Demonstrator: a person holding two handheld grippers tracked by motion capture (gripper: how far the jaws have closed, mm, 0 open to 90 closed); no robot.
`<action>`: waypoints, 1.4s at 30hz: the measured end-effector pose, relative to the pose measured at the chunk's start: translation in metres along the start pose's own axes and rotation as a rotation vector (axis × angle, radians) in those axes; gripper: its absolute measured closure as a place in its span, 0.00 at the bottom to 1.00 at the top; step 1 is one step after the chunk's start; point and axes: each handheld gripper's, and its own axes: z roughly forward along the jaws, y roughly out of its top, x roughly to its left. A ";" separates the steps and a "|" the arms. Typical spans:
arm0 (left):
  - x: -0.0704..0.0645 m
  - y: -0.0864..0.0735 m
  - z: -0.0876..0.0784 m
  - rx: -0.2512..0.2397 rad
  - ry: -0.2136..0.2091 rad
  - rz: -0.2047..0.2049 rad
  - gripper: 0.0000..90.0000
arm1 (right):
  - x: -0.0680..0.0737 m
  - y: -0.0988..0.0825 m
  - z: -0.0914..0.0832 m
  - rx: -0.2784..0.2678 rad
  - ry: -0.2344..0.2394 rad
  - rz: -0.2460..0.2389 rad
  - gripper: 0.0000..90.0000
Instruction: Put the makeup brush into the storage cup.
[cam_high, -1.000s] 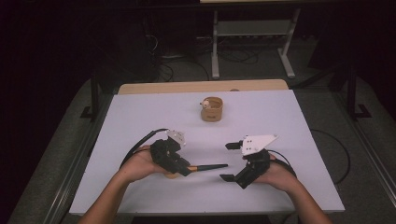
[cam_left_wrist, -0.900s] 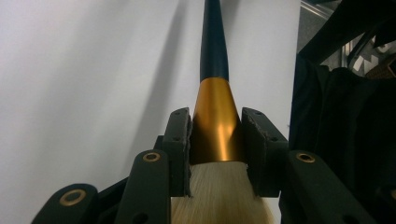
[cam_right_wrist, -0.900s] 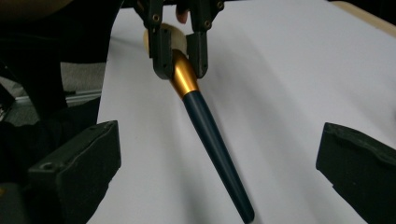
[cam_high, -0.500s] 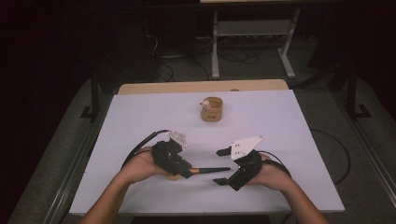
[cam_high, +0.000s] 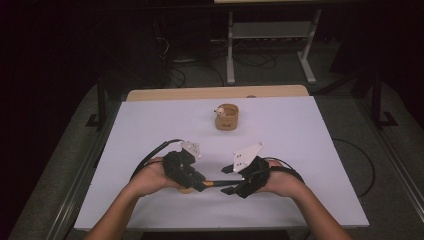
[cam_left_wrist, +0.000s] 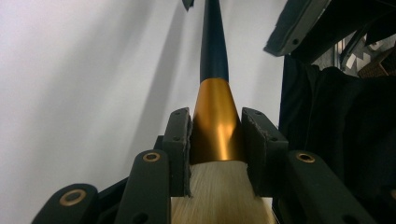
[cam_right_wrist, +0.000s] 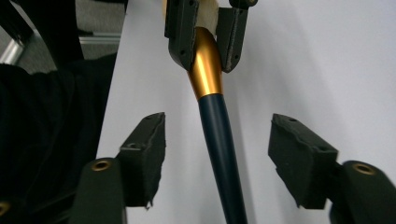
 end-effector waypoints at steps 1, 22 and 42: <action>0.000 0.000 0.000 0.002 0.000 0.001 0.71 | 0.000 0.001 0.001 0.006 0.003 -0.005 0.45; -0.001 0.000 0.001 0.002 0.003 -0.013 0.72 | 0.000 0.019 0.027 0.151 0.027 -0.078 0.65; -0.001 0.000 0.005 0.013 0.006 -0.008 0.71 | 0.001 0.018 0.039 0.186 0.036 -0.093 0.79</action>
